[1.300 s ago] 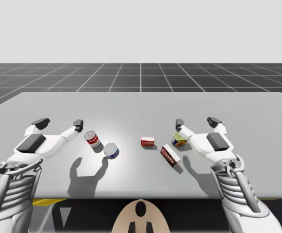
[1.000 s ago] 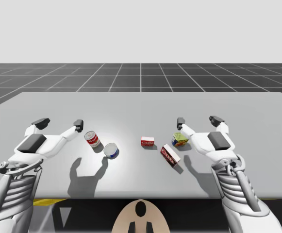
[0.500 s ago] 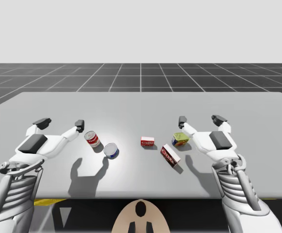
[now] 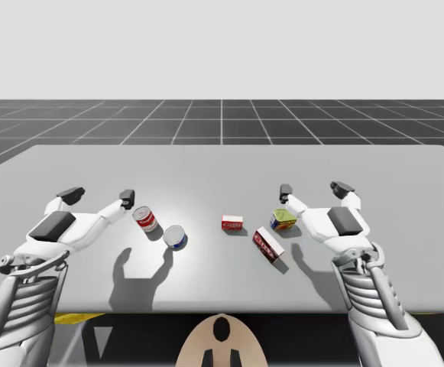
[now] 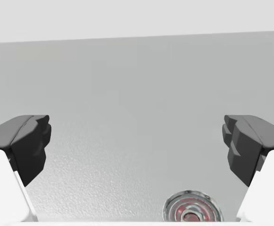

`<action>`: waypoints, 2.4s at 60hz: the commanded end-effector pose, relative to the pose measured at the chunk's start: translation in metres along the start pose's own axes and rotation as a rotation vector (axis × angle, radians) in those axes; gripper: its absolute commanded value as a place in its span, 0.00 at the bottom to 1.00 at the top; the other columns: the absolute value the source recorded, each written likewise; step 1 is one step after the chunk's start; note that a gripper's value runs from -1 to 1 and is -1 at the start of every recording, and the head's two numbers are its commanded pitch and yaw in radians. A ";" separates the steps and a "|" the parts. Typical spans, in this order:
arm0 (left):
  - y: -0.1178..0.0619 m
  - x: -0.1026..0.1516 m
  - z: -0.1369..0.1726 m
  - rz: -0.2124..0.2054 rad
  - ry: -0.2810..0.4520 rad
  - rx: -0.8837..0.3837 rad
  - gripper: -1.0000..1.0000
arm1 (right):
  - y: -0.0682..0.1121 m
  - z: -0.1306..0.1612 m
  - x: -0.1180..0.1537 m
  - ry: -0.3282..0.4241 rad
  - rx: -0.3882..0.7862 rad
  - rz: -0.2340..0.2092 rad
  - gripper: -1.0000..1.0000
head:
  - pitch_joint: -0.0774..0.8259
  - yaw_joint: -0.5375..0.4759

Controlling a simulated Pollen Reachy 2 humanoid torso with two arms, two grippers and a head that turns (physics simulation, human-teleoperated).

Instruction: Lift the meat can off the table.

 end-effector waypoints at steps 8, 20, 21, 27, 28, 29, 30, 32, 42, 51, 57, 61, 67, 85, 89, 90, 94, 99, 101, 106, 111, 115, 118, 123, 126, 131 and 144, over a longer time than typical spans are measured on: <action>-0.001 0.000 0.000 0.014 0.015 -0.002 0.00 | 0.005 0.005 0.000 0.021 0.055 -0.017 0.00 | 0.79 0.23; -0.001 0.000 0.000 0.017 0.018 -0.001 0.00 | -0.015 0.015 -0.008 0.056 0.075 0.040 0.00 | 0.79 0.23; -0.001 0.000 0.000 0.017 0.018 0.000 0.00 | -0.017 0.016 -0.009 0.058 0.075 0.046 0.00 | 0.79 0.23; -0.002 0.000 0.000 0.017 0.019 0.000 0.00 | -0.033 0.020 -0.030 0.121 0.117 0.027 0.00 | 0.79 0.24; -0.002 0.000 0.000 0.016 0.019 0.000 0.00 | -0.034 0.020 -0.033 0.128 0.127 0.025 0.00 | 0.79 0.24; -0.002 0.000 0.000 0.016 0.019 -0.001 0.00 | -0.036 0.023 -0.040 0.157 0.159 0.003 0.00 | 0.79 0.24; -0.002 0.000 0.000 0.016 0.019 -0.001 0.00 | -0.037 0.023 -0.043 0.162 0.167 0.002 0.00 | 0.78 0.24; -0.002 0.000 0.000 0.016 0.020 0.000 0.00 | -0.039 0.025 -0.048 0.171 0.177 0.010 0.00 | 0.78 0.24; -0.002 0.000 0.000 0.010 0.017 0.001 0.00 | -0.055 0.033 -0.078 0.215 0.187 0.126 0.00 | 0.79 0.24; -0.002 -0.001 -0.001 0.008 0.017 0.001 0.00 | -0.063 0.038 -0.097 0.234 0.192 0.235 0.00 | 0.79 0.24; -0.002 -0.001 -0.001 0.008 0.016 0.002 0.00 | -0.056 0.038 -0.108 0.253 0.242 0.277 0.00 | 0.79 0.24; -0.002 -0.001 -0.001 0.008 0.016 0.003 0.00 | -0.050 0.034 -0.114 0.264 0.265 0.295 0.00 | 0.79 0.24; -0.001 -0.001 0.000 0.007 0.015 0.004 0.00 | -0.040 0.025 -0.118 0.270 0.285 0.299 0.00 | 0.79 0.23; -0.001 0.000 -0.001 0.003 0.012 0.008 0.00 | -0.021 0.006 -0.110 0.327 0.342 0.102 0.00 | 0.79 0.23; -0.001 0.000 -0.001 0.003 0.013 0.008 0.00 | -0.019 0.003 -0.110 0.350 0.352 0.060 0.00 | 0.79 0.22; -0.001 0.000 -0.001 0.003 0.012 0.008 0.00 | -0.018 0.001 -0.110 0.354 0.354 0.052 0.00 | 0.79 0.22; -0.001 0.000 -0.001 0.003 0.012 0.008 0.00 | -0.016 -0.001 -0.109 0.367 0.361 0.019 0.00 | 0.79 0.22; -0.001 0.000 -0.001 0.003 0.012 0.008 0.00 | -0.013 -0.006 -0.108 0.384 0.351 -0.026 0.00 | 0.79 0.22; -0.001 0.000 -0.001 0.003 0.013 0.008 0.00 | -0.012 -0.010 -0.107 0.394 0.334 -0.054 0.00 | 0.79 0.22; -0.001 0.000 -0.001 0.003 0.012 0.008 0.00 | -0.010 -0.018 -0.106 0.407 0.289 -0.099 0.00 | 0.79 0.21; -0.001 0.000 -0.001 0.003 0.012 0.008 0.00 | -0.008 -0.023 -0.105 0.414 0.277 -0.133 0.00 | 0.79 0.21; -0.002 -0.001 -0.001 -0.009 0.007 0.016 0.00 | -0.007 -0.029 -0.105 0.409 0.238 -0.133 0.00 | 0.79 0.21; -0.002 -0.001 -0.001 -0.010 0.006 0.016 0.00 | -0.007 -0.032 -0.105 0.414 0.219 -0.141 0.00 | 0.79 0.21; -0.002 -0.001 -0.002 -0.013 0.003 0.018 0.00 | -0.004 -0.035 -0.105 0.411 0.199 -0.135 0.00 | 0.79 0.21; -0.002 -0.001 -0.002 -0.015 0.002 0.019 0.00 | -0.003 -0.037 -0.105 0.402 0.197 -0.132 0.00 | 0.79 0.21; -0.002 -0.001 -0.002 -0.020 0.001 0.020 0.00 | 0.000 -0.037 -0.104 0.384 0.198 -0.122 0.00 | 0.79 0.20; -0.002 -0.002 -0.002 -0.025 -0.001 0.019 0.00 | 0.004 -0.030 -0.107 0.363 0.171 -0.118 1.00 | 0.76 0.20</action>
